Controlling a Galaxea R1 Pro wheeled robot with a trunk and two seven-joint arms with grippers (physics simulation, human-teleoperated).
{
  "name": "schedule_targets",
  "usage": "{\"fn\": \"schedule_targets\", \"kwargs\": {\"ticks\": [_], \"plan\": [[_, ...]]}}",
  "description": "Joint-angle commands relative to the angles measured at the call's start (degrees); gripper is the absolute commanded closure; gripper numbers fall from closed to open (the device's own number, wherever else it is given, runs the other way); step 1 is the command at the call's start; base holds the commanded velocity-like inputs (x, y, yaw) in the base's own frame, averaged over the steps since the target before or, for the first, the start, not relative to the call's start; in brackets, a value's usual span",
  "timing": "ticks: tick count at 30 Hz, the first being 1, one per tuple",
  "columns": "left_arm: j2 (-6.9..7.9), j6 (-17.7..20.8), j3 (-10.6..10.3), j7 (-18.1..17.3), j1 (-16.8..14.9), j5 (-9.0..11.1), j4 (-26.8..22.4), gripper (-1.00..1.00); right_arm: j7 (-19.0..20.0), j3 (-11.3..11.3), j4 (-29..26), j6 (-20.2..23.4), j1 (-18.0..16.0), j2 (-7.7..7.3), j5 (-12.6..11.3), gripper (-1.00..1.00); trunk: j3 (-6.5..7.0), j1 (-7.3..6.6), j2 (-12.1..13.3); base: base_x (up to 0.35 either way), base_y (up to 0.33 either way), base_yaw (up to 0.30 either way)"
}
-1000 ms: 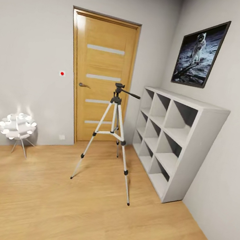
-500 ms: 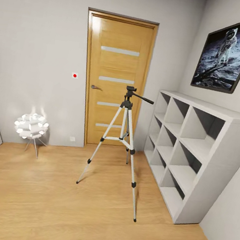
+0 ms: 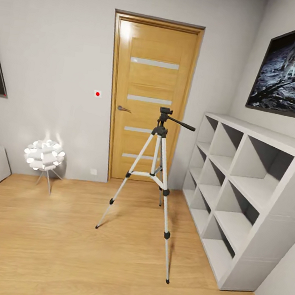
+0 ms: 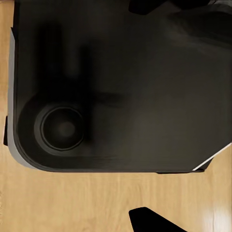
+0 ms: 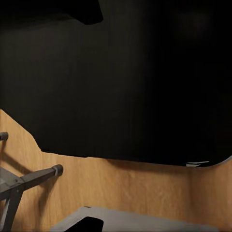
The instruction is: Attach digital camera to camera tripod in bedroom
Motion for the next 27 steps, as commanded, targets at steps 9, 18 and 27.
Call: {"fn": "schedule_targets", "kwargs": {"ticks": [9,18,27], "plan": [[0.0,-0.14,0.01,0.02,0.02,0.43,-0.05,-1.0,-0.06,0.03,-0.01,-0.08,0.0,-0.12,0.09,-1.0,-0.03,0.0,-0.02,0.034,-0.051,0.003],[0.04,-0.1,-0.01,0.02,0.02,0.43,-0.05,-1.0,0.0,0.03,-0.01,-0.08,0.0,-0.15,0.09,-1.0,-0.03,0.0,-0.02,0.122,-0.225,0.0],[0.1,-0.17,-0.01,0.02,0.02,0.5,-0.05,-1.0,0.15,0.01,-0.02,0.02,0.0,0.08,0.09,-1.0,-0.03,0.0,-0.02,0.058,-0.105,0.05]]}}
